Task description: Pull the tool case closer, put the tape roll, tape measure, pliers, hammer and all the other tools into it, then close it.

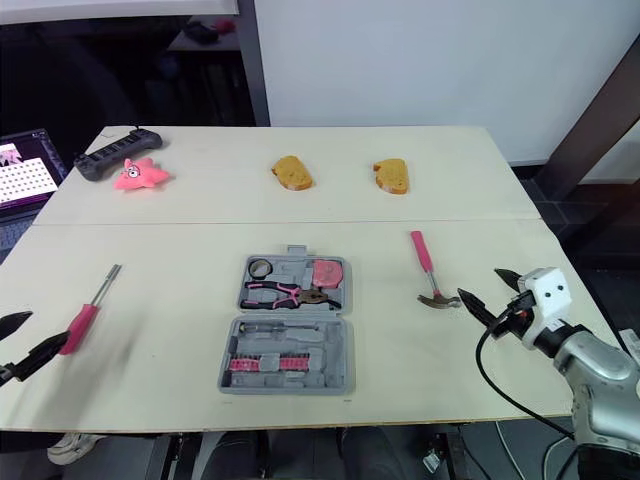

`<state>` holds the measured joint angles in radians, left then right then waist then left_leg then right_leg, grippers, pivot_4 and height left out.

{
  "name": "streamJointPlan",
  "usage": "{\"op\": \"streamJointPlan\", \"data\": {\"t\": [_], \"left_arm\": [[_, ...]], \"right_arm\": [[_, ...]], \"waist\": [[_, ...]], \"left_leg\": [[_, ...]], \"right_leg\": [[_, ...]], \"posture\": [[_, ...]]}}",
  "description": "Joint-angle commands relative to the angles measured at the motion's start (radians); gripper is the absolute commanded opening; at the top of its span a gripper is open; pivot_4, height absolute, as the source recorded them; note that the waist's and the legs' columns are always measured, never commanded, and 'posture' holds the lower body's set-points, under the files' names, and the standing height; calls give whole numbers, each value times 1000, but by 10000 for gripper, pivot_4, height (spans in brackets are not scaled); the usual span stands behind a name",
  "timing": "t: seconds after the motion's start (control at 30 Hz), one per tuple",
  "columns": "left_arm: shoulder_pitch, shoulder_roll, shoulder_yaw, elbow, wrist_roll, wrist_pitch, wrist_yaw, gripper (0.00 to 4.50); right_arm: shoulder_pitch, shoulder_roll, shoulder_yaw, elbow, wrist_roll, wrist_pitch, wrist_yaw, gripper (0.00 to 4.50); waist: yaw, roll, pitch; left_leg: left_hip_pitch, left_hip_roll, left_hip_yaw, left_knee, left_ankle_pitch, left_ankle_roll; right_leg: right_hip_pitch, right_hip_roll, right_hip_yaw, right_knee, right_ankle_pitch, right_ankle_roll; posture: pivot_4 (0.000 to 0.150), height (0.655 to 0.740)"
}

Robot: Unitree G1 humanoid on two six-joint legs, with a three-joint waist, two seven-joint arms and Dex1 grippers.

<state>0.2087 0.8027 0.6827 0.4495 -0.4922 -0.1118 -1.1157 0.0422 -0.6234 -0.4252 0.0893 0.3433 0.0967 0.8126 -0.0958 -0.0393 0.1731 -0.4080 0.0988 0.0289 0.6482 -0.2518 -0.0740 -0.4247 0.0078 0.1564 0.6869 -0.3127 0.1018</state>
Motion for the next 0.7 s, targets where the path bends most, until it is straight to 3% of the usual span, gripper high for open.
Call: {"op": "streamJointPlan", "data": {"t": [0.03,0.17,0.37,0.53,0.7], "left_arm": [[-20,12,15,-33,-24,-2,-1,45000],[-36,13,-2,-83,-37,36,-18,45000],[-54,101,-178,-301,-84,243,-206,45000],[-154,179,-321,-439,-80,344,-283,45000],[-337,176,-449,-505,-67,395,-288,45000]], "right_arm": [[0,-2,-22,-57,30,0,-21,44813],[-4,-6,0,-120,32,19,-39,44813],[-12,-81,88,-307,85,164,24,44813],[-26,-127,158,-489,168,367,16,44813],[7,-143,232,-658,187,516,-42,44813]], "waist": [[1,0,0],[0,0,0],[4,1,0],[5,1,0],[16,2,1]], "left_leg": [[0,0,0,0,0,0],[0,0,0,0,0,0],[0,0,0,0,0,0],[0,0,0,0,0,0],[0,0,-1,0,0,0]], "right_leg": [[0,0,0,0,0,0],[0,0,0,0,0,0],[0,0,0,0,0,0],[0,0,0,0,0,0],[0,0,0,0,0,0]], "posture": [[1500,7080],[1500,7080],[1500,7080],[1500,7080],[1500,7080]]}}
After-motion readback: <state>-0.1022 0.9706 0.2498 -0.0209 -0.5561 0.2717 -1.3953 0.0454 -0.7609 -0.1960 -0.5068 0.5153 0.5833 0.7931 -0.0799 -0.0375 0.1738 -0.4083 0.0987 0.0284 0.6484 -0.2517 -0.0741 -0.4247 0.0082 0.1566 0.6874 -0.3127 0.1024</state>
